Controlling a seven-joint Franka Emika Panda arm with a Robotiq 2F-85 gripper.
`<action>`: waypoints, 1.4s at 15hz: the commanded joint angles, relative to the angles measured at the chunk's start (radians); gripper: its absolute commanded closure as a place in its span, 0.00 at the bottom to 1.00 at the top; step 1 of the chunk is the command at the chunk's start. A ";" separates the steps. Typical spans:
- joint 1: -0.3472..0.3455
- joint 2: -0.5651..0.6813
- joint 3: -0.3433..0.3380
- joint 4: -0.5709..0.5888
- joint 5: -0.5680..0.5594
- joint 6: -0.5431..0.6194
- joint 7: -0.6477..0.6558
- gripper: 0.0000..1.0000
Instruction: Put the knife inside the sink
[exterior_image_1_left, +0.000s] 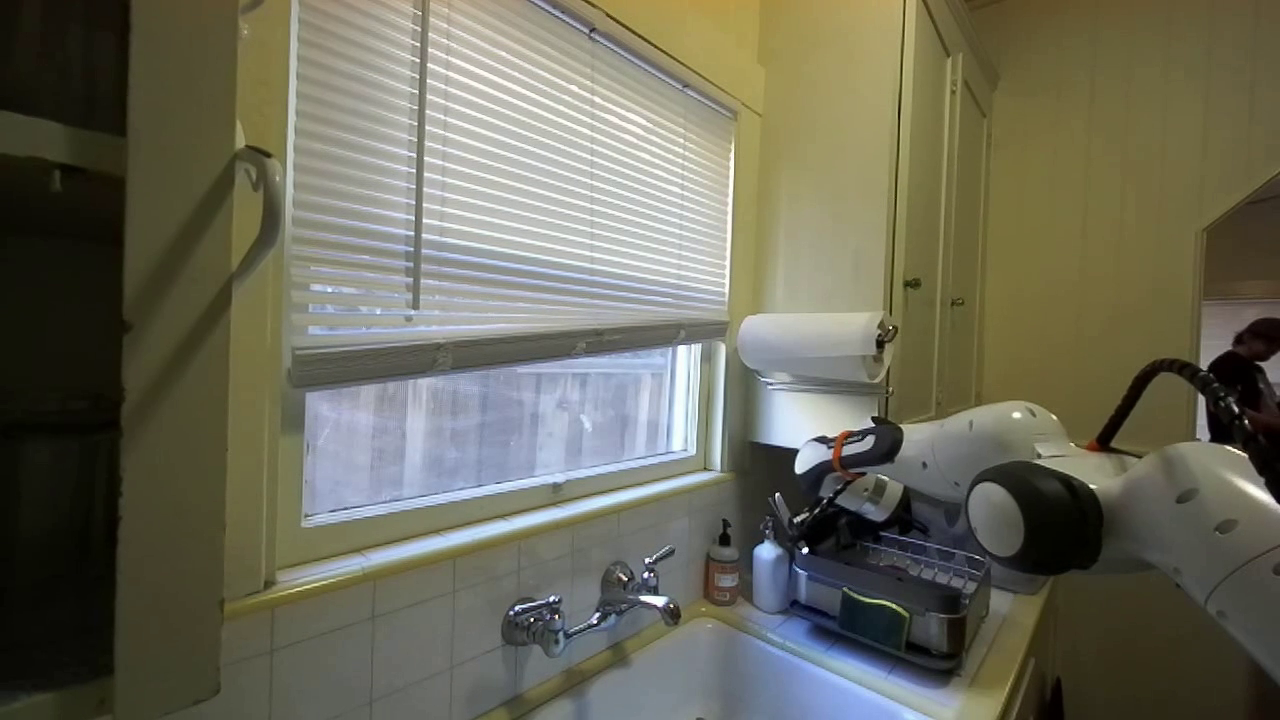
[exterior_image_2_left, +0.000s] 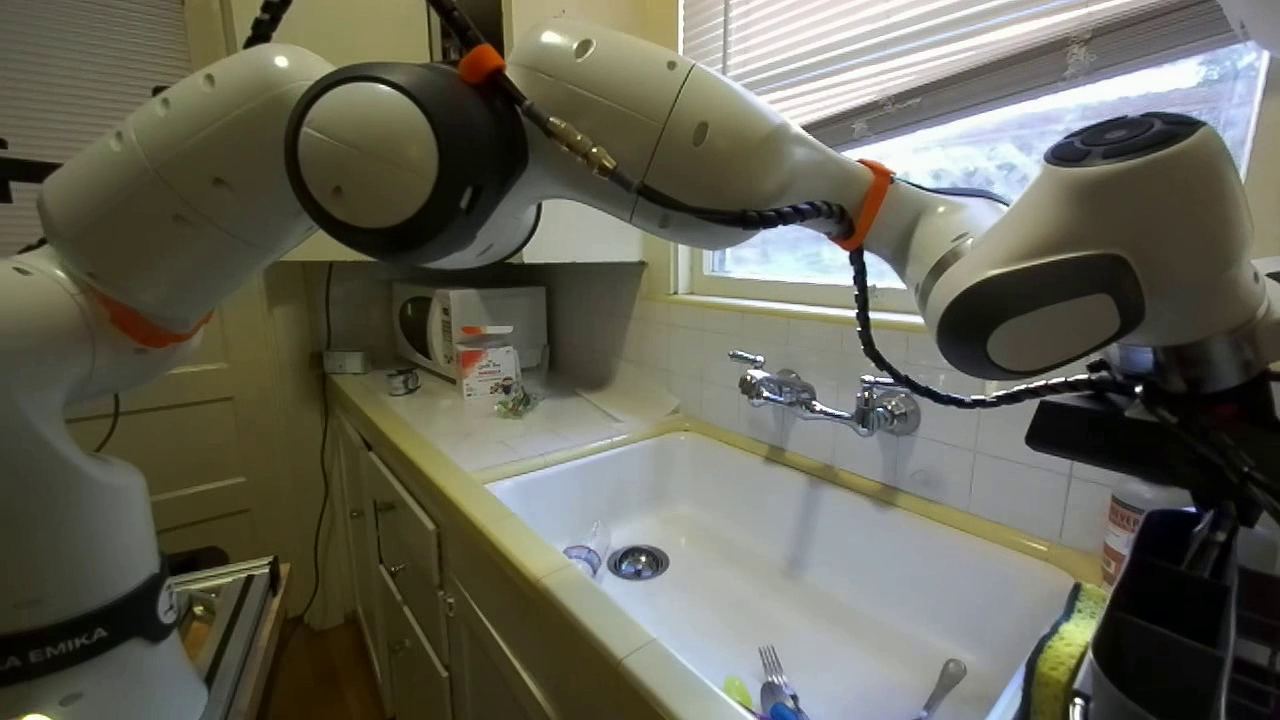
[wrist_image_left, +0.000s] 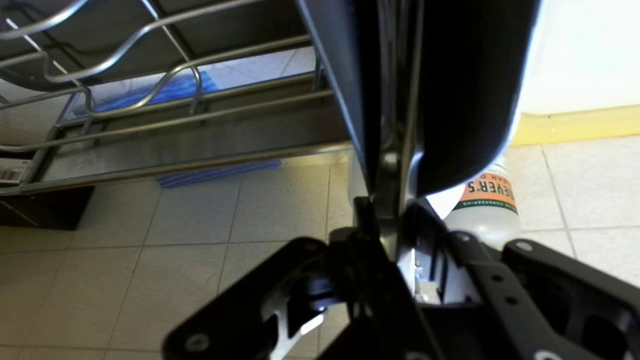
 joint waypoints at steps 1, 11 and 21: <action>0.026 -0.128 -0.007 -0.193 -0.011 0.005 -0.039 0.94; 0.047 -0.323 0.005 -0.510 -0.073 0.105 -0.056 0.83; 0.005 -0.469 0.055 -0.705 -0.129 0.202 -0.042 0.67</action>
